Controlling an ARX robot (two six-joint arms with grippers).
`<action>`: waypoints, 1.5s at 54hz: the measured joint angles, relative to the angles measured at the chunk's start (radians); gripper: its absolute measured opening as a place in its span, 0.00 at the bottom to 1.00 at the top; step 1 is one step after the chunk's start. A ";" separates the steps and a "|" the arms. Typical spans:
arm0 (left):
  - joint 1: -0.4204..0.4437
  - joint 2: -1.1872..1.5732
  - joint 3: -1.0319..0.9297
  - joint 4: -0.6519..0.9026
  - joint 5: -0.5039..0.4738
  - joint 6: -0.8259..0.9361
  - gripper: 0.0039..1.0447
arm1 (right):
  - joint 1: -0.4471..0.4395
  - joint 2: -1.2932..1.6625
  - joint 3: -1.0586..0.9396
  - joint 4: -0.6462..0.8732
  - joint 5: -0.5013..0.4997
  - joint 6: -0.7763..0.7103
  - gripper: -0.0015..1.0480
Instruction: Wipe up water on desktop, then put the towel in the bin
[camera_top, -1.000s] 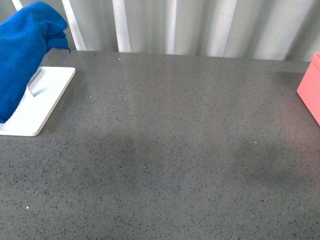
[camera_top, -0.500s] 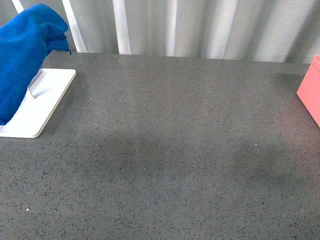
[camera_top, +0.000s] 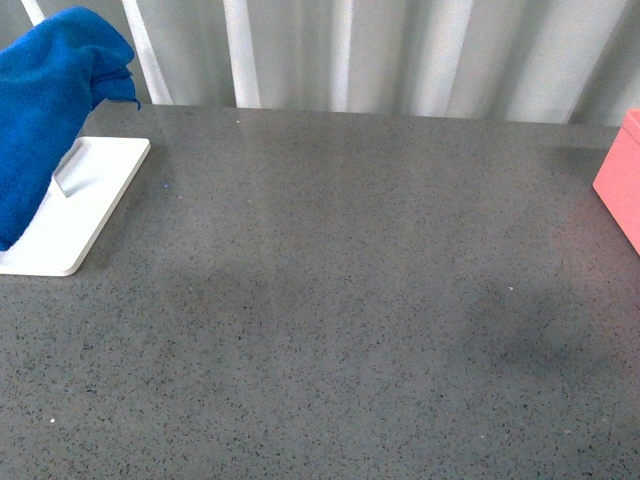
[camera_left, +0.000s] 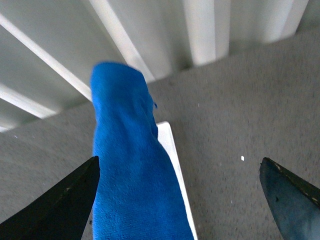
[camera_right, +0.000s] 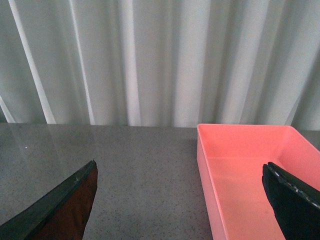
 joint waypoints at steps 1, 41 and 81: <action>0.005 0.018 0.011 -0.011 -0.005 0.005 0.94 | 0.000 0.000 0.000 0.000 0.000 0.000 0.93; 0.094 0.404 0.372 -0.114 -0.073 -0.059 0.94 | 0.000 0.000 0.000 0.000 0.000 0.000 0.93; 0.146 0.473 0.377 -0.095 -0.021 -0.156 0.94 | 0.000 0.000 0.000 0.000 0.000 0.000 0.93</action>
